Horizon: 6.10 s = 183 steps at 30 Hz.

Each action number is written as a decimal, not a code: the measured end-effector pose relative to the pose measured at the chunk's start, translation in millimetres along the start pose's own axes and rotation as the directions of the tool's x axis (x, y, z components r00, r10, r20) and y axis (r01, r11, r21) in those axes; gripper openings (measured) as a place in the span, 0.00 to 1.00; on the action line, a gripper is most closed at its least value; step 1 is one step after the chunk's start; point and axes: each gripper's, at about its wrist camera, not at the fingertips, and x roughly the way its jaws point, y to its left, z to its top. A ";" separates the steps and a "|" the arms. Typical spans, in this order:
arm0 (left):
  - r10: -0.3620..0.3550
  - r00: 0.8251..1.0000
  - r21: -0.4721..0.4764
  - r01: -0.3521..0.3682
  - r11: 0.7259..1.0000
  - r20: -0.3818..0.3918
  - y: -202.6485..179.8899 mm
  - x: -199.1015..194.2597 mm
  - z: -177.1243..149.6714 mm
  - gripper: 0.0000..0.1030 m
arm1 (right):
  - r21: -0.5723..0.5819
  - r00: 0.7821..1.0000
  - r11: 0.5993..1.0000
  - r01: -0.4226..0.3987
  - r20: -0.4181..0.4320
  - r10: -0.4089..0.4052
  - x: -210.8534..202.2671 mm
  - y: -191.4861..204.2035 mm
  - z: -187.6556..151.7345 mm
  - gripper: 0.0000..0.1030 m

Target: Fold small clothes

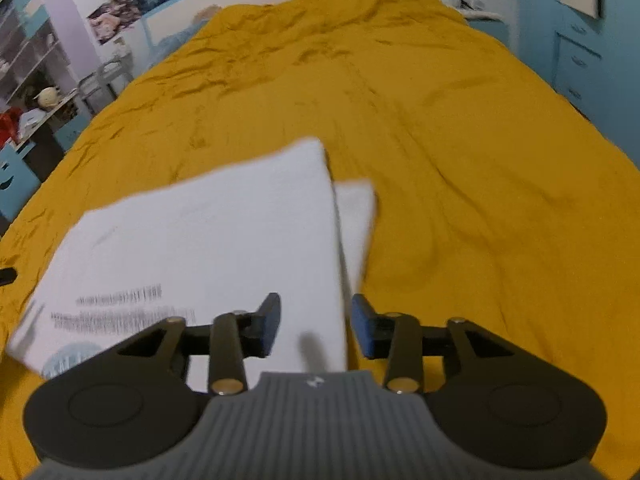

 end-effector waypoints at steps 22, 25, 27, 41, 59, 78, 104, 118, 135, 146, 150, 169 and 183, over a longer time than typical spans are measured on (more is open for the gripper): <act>0.149 0.985 -0.026 -0.152 0.988 -0.082 19.9 9.4 -65.5 0.08 | 0.343 0.999 0.939 -0.030 -0.003 0.033 -31.5 -32.6 -75.6 0.00; 0.198 0.977 0.071 -0.192 0.979 -0.084 11.7 24.1 -78.0 0.09 | 0.385 0.999 0.923 -0.026 -0.027 0.040 -14.1 -41.3 -92.3 0.00; 0.217 0.973 0.094 -0.209 0.973 -0.081 7.7 25.1 -81.0 0.09 | 0.394 0.999 0.919 -0.034 -0.021 0.047 -11.2 -44.1 -96.5 0.00; 0.125 0.991 0.076 -0.129 0.989 0.058 -20.3 -13.7 -24.3 0.50 | 0.192 0.993 0.975 -0.112 0.058 0.102 -44.1 -30.8 -47.8 0.36; -0.002 0.998 0.202 0.015 0.979 -0.064 -102.8 89.9 -7.2 0.50 | 0.395 0.955 0.871 -0.294 0.081 0.286 103.3 -83.1 38.9 0.49; -0.027 0.999 0.228 0.037 0.973 -0.047 -124.7 128.8 5.5 0.50 | 0.326 0.905 0.844 -0.425 0.129 0.406 114.2 -55.1 79.2 0.06; 0.049 0.998 0.099 -0.045 0.994 -0.045 23.3 64.3 -0.7 0.44 | 0.295 0.899 0.862 -0.412 -0.022 0.438 112.3 311.9 120.1 0.06; -0.027 0.999 0.007 0.027 1.000 -0.041 50.7 75.1 -8.2 0.42 | 0.187 0.912 0.926 -0.329 -0.190 0.362 198.8 420.9 65.2 0.06; -0.058 0.998 -0.094 0.059 0.994 0.018 63.5 10.5 -7.8 0.42 | 0.010 0.903 0.922 -0.387 -0.199 0.381 133.0 437.2 56.6 0.30; -0.211 0.975 -0.320 0.221 0.921 0.066 81.1 -51.7 -35.2 0.50 | -0.061 0.943 0.944 -0.325 -0.101 0.318 41.0 323.2 4.8 0.32; -0.250 0.968 -0.410 0.242 0.880 0.034 85.1 -42.6 -61.5 0.53 | -0.081 0.960 0.958 -0.274 -0.088 0.267 24.5 281.3 -30.6 0.34; -0.242 0.958 -0.619 0.282 0.733 0.150 73.6 -5.7 -88.6 0.29 | -0.233 0.982 0.955 -0.184 -0.081 0.170 5.8 233.7 -97.2 0.39; -0.177 0.959 -0.333 0.244 0.911 0.219 51.6 -48.5 -39.5 0.06 | -0.256 0.987 0.955 -0.151 -0.097 0.130 38.1 246.7 -91.5 0.15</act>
